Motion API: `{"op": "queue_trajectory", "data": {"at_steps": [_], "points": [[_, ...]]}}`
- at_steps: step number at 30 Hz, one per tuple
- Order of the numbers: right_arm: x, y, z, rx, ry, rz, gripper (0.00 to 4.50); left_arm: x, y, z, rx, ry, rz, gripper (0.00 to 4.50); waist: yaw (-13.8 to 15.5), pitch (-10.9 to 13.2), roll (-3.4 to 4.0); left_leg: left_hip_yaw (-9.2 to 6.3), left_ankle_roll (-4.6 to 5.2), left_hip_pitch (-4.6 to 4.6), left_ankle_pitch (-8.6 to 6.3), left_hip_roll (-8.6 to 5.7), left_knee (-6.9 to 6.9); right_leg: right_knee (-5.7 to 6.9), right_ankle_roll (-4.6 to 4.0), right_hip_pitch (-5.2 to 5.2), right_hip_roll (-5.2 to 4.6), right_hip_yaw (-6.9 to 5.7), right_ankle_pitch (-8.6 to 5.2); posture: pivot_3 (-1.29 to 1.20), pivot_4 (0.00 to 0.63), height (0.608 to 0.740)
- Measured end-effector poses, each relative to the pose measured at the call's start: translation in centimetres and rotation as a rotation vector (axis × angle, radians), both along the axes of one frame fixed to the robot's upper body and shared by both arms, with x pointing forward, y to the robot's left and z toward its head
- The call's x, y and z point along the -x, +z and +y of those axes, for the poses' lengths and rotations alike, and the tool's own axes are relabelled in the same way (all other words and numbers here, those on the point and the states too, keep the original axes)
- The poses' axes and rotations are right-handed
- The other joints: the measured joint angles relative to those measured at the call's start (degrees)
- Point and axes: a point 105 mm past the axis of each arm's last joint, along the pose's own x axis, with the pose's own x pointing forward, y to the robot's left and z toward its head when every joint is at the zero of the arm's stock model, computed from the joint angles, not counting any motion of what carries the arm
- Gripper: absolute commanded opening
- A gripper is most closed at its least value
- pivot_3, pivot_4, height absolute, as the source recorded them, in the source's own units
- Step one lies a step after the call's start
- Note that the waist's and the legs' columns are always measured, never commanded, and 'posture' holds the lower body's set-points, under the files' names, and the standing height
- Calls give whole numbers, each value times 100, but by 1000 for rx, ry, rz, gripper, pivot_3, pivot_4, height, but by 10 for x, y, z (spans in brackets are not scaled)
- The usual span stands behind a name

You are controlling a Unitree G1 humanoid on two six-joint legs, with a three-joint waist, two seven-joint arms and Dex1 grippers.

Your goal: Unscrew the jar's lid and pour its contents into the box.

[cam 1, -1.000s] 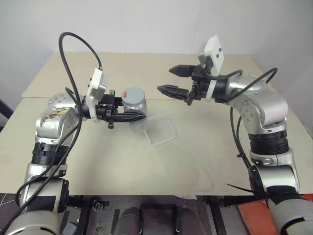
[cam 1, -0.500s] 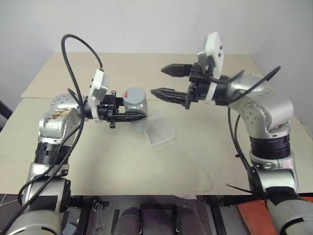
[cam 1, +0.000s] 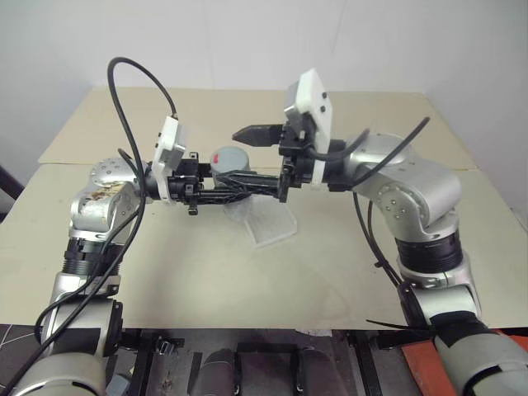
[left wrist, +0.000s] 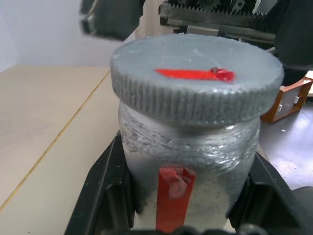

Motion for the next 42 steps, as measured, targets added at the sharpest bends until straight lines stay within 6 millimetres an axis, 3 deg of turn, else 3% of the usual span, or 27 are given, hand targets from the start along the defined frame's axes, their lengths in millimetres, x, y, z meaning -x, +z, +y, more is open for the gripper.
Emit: {"op": "queue_trajectory", "data": {"at_steps": [10, 13, 16, 24, 29, 32, 34, 36, 39, 42], "points": [[-2, -2, 3, 1, -3, 13, 4425, 1, 1, 0, -5, 2, -8, 1931, -1, 0, 0, 0, 0, 0, 0, 0, 0, 0, 0, 0, 0, 0, 0, 0, 150, 740], [-3, -3, 2, 1, -1, 17, 3812, 1, 1, 0, -6, 4, -10, 1931, 0, 0, 0, 0, 0, 0, 0, 0, 0, 0, 0, 0, 0, -1, 0, 0, 150, 740], [-3, -3, 3, 4, 2, 19, 2778, 2, 1, 0, -5, 4, -11, 1931, 0, 0, 0, 0, 0, 0, 0, 0, 0, 0, 0, 0, 0, -1, 0, 0, 150, 740], [-6, 2, 2, -3, 13, 122, 2744, 2, 1, 1, -4, 9, -14, 1931, -1, 0, 0, 0, 0, 0, 0, 0, 0, 1, 0, 0, -1, 0, 0, 0, 150, 740], [-16, 41, -15, -124, -30, 176, 2744, 3, -10, 2, -13, 6, 17, 1931, 6, 0, 0, 0, 0, 0, 0, 1, -2, 0, 0, 1, -1, -2, 0, 0, 150, 740], [-23, 46, -24, -138, -91, 150, 2744, 4, -10, 2, -14, 7, 17, 1931, 6, 0, 0, 0, 1, 0, -1, -1, -2, -2, 0, 2, -3, -2, 0, 0, 150, 740], [-32, 41, -31, -136, -157, 111, 2744, 3, -10, 1, -14, 10, 13, 1931, 9, 0, 0, 0, 1, 0, -1, -1, -1, -2, 0, 2, -3, -2, 0, 0, 150, 740], [-46, 24, -48, -109, -282, 49, 2744, 3, -8, 2, -13, 24, 7, 1931, 21, 0, 0, 0, 1, 0, -1, -3, -1, -5, 1, 5, -4, -3, 0, 0, 150, 740], [-67, -27, -84, -23, -474, 40, 2744, -1, -6, 12, -7, 84, -2, 1931, 16, 0, -1, 1, 1, -2, -1, -4, -2, -6, 2, 2, -5, 0, 0, 0, 150, 740], [-73, -69, -110, 38, -595, 88, 2744, -3, -5, 23, 0, 151, -5, 1931, -4, 0, -1, 2, 1, -7, 0, -1, -3, -4, 2, -6, -3, 2, 0, 0, 150, 740]]}}
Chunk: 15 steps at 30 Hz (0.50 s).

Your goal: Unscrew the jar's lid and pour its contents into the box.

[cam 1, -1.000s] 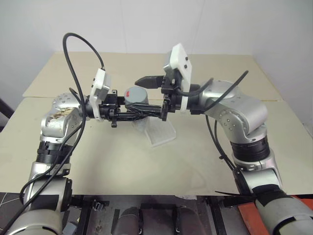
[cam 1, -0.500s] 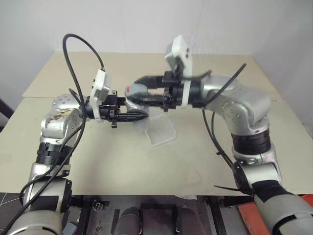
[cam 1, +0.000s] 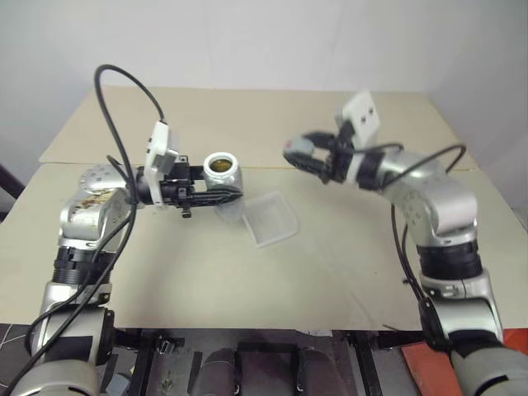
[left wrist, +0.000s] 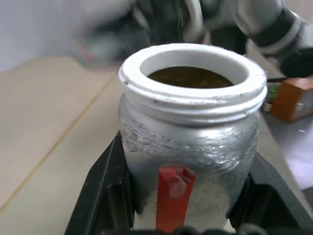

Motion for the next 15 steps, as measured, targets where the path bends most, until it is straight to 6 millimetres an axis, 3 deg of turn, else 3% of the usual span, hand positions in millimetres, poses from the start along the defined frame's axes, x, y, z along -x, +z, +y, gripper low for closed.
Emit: {"op": "queue_trajectory", "data": {"at_steps": [4, 11, 12, 15], "points": [[5, -52, -25, 21, -104, 99, 2744, -1, -2, 9, 5, 70, -5, 1931, -15, 0, 0, 0, -1, 1, 0, 1, 2, 3, 0, 0, 1, 3, 0, 0, 150, 740], [10, -93, -33, 78, -159, 182, 2744, -10, -1, 10, 32, 178, -36, 1931, 7, 0, 0, -1, -2, 13, 2, -1, 3, 2, 1, 11, 1, 4, 2, 0, 150, 740], [10, -98, -33, 93, -163, 194, 3305, -11, -1, 9, 40, 187, -41, 1931, 14, 0, 0, -1, -2, 12, 2, -2, 3, 0, 1, 12, 0, 4, 2, 0, 150, 740], [13, -111, -36, 131, -165, 227, 4033, -17, -2, 7, 51, 236, -65, 1931, 19, 0, -1, -1, -2, 10, 1, -4, 3, -2, 2, 11, -1, 4, 3, 0, 150, 740]]}}
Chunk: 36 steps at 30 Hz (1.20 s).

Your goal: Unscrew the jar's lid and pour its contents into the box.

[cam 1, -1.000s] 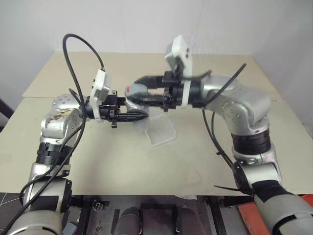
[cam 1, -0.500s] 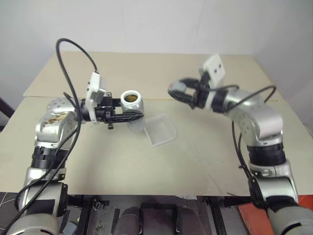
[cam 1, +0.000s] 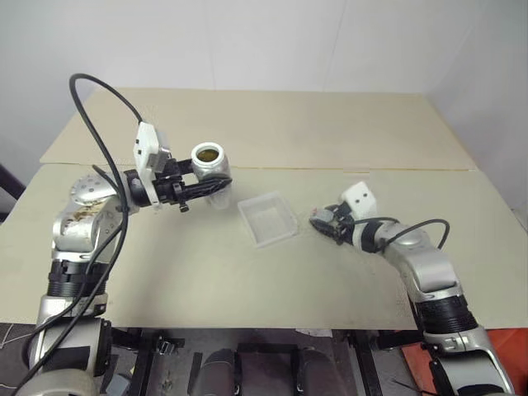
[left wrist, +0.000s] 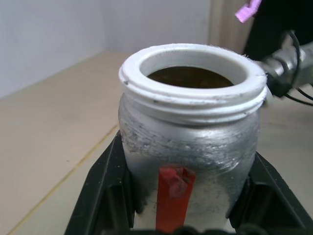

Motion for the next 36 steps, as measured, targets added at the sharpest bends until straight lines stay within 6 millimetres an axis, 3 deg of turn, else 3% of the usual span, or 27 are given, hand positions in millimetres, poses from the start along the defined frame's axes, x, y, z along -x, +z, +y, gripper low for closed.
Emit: {"op": "queue_trajectory", "data": {"at_steps": [2, 7, 11, 14, 15, 19, 23, 29, 33, 36], "points": [[1, 0, -6, 19, 7, 6, 4440, -4, -1, -2, -18, 32, -34, 1931, 2, 0, 0, 0, 0, 0, 0, 0, 0, -1, 0, 1, 0, 0, 0, 0, 150, 740], [11, 18, -14, 44, 75, 38, 4440, -21, -4, -14, -79, 151, -172, 1931, 26, 0, 0, -1, 0, 1, 0, -1, 2, 2, 1, 2, 0, -1, 1, 0, 150, 740], [25, 57, -13, -7, 189, 66, 4440, -43, -4, -19, -233, 274, -389, 1931, 50, 0, -1, -1, 1, 1, 0, -1, 1, -2, 1, 2, 2, 0, 3, 0, 150, 740], [41, 92, 5, -98, 327, 73, 4440, -53, -6, -27, -422, 291, -635, 1931, 67, 0, -1, -1, 2, 2, -1, 0, -1, -5, 0, 3, 0, -2, 4, 0, 150, 740], [45, 95, 9, -108, 355, 77, 4440, -54, -9, -30, -459, 284, -676, 1931, 73, 0, -1, -1, 3, 1, -2, 0, -1, -7, 0, 4, -2, -4, 4, 0, 150, 740], [59, 99, 27, -112, 471, 120, 4440, -65, -24, -46, -871, 198, -1110, 1931, 135, 2, -4, 4, 7, -4, -4, -9, 2, -12, 11, 4, -8, -4, 10, 0, 150, 740], [62, 100, 38, -81, 529, 126, 4440, -73, -37, -59, -1066, 90, -1391, 1931, 173, 2, -4, 3, 12, -28, -7, -10, 11, -9, 18, -7, -10, -15, 13, 0, 150, 740], [63, 101, 50, -64, 577, 131, 4440, -72, -37, -101, -1127, -48, -1827, 1931, 191, 3, -5, 8, 24, -58, -13, -11, 20, -1, 28, -23, -12, -20, 16, 0, 150, 740], [62, 100, 50, -63, 562, 125, 4440, -68, -51, -104, -1144, -139, -1903, 1931, 137, 3, -5, 12, 25, -57, -14, -10, 19, 1, 29, -27, -14, -17, 16, 0, 150, 740], [60, 100, 51, -68, 551, 119, 4440, -69, -50, -103, -1151, -131, -1934, 1931, 134, 3, -6, 11, 23, -54, -12, -9, 21, 0, 29, -27, -16, -17, 16, 0, 150, 740]]}}
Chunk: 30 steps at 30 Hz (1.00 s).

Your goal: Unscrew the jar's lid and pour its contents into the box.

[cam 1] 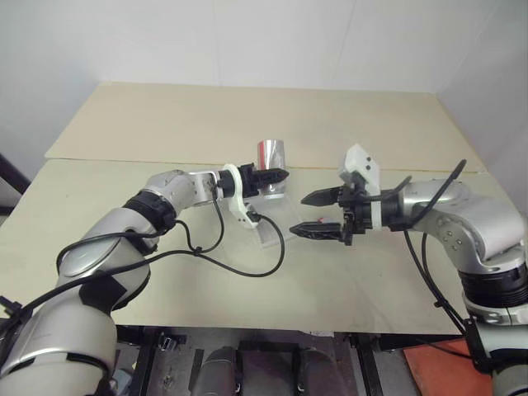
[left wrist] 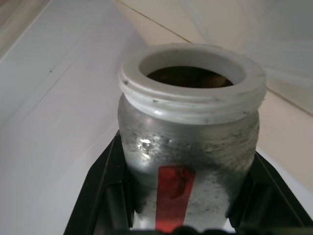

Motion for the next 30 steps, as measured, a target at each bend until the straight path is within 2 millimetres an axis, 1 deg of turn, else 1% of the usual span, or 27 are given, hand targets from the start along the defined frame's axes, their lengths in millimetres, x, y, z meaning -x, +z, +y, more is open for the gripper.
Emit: {"op": "queue_trajectory", "data": {"at_steps": [7, 10, 12, 16, 18, 19, 20, 22, 23, 24, 26, 27, 28, 30], "points": [[-1, -1, 1, -6, -13, -2, 4440, 3, 6, -3, 20, -30, -28, 1931, 0, 0, 0, -2, 1, -3, -1, -1, 3, 7, 1, 0, -2, 0, 1, 0, 150, 740], [-1, -1, 1, -8, -11, -5, 4440, 6, 14, -4, 77, -32, 22, 1931, 0, 0, 0, -2, 2, -4, -1, 0, 4, 5, 2, -1, -4, 0, 2, 0, 150, 740], [-1, 0, 1, -8, -10, -7, 4440, 6, 28, 2, 167, 7, 80, 1931, -3, 0, 0, -3, 1, -4, -1, 5, 4, 6, 2, -2, -6, 0, 2, 0, 150, 740], [0, 0, -2, -8, -3, -5, 4440, 5, 65, 18, 357, 84, 177, 1931, -10, 0, 0, -3, 1, -1, 0, 5, 5, 6, 2, -3, -6, 2, 2, 0, 150, 740], [0, 0, -2, -12, 0, -6, 4440, 2, 81, 30, 493, 154, 274, 1931, -13, 0, 0, -1, 0, 2, 0, 6, 8, 6, 2, -2, -6, 3, 2, 0, 150, 740], [0, 0, -2, -13, 0, -7, 4440, 0, 85, 38, 571, 200, 345, 1931, -19, -1, 2, -1, 0, 4, 0, 6, 8, 6, 2, -1, -6, 4, 2, 0, 150, 740], [0, 0, -2, -15, 0, -8, 4440, -3, 85, 49, 699, 262, 466, 1931, -29, -2, 3, 1, 0, 8, 1, 10, 9, 11, 2, 0, -6, 7, 2, 0, 150, 740], [-1, 0, -3, -19, -3, -10, 4440, -10, 73, 65, 909, 380, 724, 1931, -49, -2, 3, -1, -1, 6, 1, 14, 21, 12, 2, 3, -2, 5, 2, 0, 150, 740], [-1, 1, -3, -21, -1, -13, 4440, -12, 62, 71, 1071, 437, 930, 1931, -48, -2, 3, -5, 0, 3, 1, 14, 27, 12, 2, 6, -2, 1, 2, 0, 150, 740], [-1, 0, -3, -25, -1, -14, 4440, -13, 53, 76, 1237, 462, 1128, 1931, -46, -1, 3, -10, 2, -1, 0, 16, 35, 21, 3, 9, -2, -2, 2, 0, 150, 740], [0, -2, -4, -35, -8, -8, 4440, -8, 37, 83, 1500, 469, 1434, 1931, -53, -1, 2, -15, 5, -2, -2, 15, 42, 21, 8, 14, -1, -1, 4, 0, 150, 740], [1, -4, -3, -49, -13, -5, 4440, 1, 29, 89, 1622, 435, 1517, 1931, -72, -2, 3, -16, 7, 9, -3, 14, 40, 15, 12, 24, -1, 6, 5, 0, 150, 740], [1, -6, -1, -57, -18, -1, 4440, 9, 18, 91, 1700, 424, 1562, 1931, -84, -2, 3, -16, 8, 15, -4, 13, 40, 15, 13, 31, -1, 9, 4, 0, 150, 740], [2, -7, 2, -72, -16, 0, 4440, 22, -11, 91, 1795, 461, 1596, 1931, -98, -2, 2, -15, 7, 14, -4, 9, 40, 16, 13, 27, -2, 13, 5, 0, 150, 740]]}}
